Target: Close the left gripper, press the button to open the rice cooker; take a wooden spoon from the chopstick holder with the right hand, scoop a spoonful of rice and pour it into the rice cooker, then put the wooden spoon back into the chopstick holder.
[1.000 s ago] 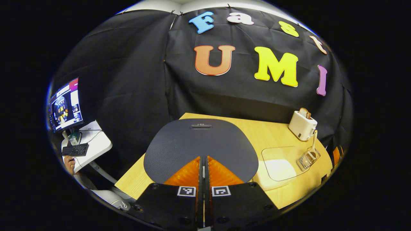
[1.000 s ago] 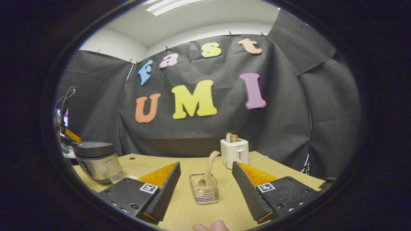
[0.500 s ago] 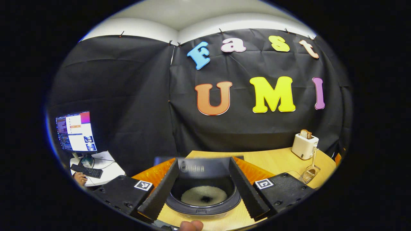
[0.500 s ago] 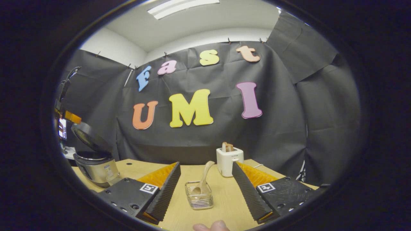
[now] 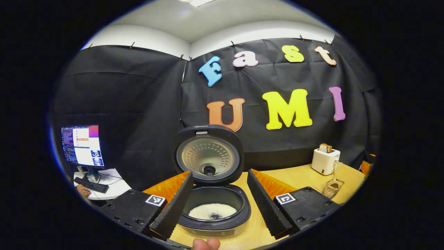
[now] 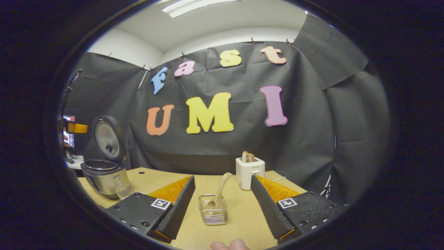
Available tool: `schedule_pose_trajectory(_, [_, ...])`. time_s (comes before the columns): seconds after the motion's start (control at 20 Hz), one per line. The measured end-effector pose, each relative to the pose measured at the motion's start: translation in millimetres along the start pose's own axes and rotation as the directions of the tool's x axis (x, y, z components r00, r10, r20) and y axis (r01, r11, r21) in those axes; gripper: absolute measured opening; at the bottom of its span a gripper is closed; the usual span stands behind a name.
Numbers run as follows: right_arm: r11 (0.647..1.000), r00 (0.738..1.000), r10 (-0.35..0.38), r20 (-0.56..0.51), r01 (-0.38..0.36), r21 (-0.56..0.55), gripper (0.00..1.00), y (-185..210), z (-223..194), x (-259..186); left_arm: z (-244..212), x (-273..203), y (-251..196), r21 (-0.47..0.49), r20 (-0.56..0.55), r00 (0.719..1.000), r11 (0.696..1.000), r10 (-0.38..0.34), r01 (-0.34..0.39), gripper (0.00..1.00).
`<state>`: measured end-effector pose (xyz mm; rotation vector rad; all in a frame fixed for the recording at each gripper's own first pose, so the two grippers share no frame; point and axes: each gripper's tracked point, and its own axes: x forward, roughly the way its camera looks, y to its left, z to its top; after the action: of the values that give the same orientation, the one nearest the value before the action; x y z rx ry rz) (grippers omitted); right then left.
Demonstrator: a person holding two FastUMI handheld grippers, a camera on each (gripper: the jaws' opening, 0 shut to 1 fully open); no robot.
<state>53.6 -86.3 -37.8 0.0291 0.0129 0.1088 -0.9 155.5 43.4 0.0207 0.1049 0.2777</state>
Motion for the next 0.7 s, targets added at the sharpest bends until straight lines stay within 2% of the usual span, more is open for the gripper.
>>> schedule_pose_trajectory(0.35, [0.998,0.991,0.048,-0.126,-0.051,-0.025,0.96,-3,-27,30,-27,6,-36,-0.021,0.027,0.999,0.999,-0.029,0.029,0.99])
schedule_pose_trajectory(0.4, [0.998,0.988,0.060,-0.141,-0.065,-0.028,0.92,-1,-28,38,-31,7,-40,-0.030,0.023,0.999,0.999,-0.037,0.038,0.99])
schedule_pose_trajectory(0.45, [0.997,0.985,0.073,-0.159,-0.078,-0.024,0.96,0,-32,46,-35,9,-44,-0.040,0.016,0.999,0.998,-0.046,0.047,0.99])
schedule_pose_trajectory(0.5, [0.995,0.980,0.092,-0.177,-0.095,-0.012,0.99,3,-34,54,-40,11,-48,-0.051,0.008,0.998,0.997,-0.055,0.055,0.99])
schedule_pose_trajectory(0.55, [0.994,0.974,0.111,-0.197,-0.111,0.007,0.96,5,-38,63,-47,12,-52,-0.062,-0.011,0.998,0.996,-0.066,0.065,0.99])
schedule_pose_trajectory(0.7, [0.988,0.953,0.150,-0.264,-0.134,0.078,0.96,8,-50,90,-63,18,-59,-0.084,-0.037,0.996,0.994,-0.079,0.076,0.99])
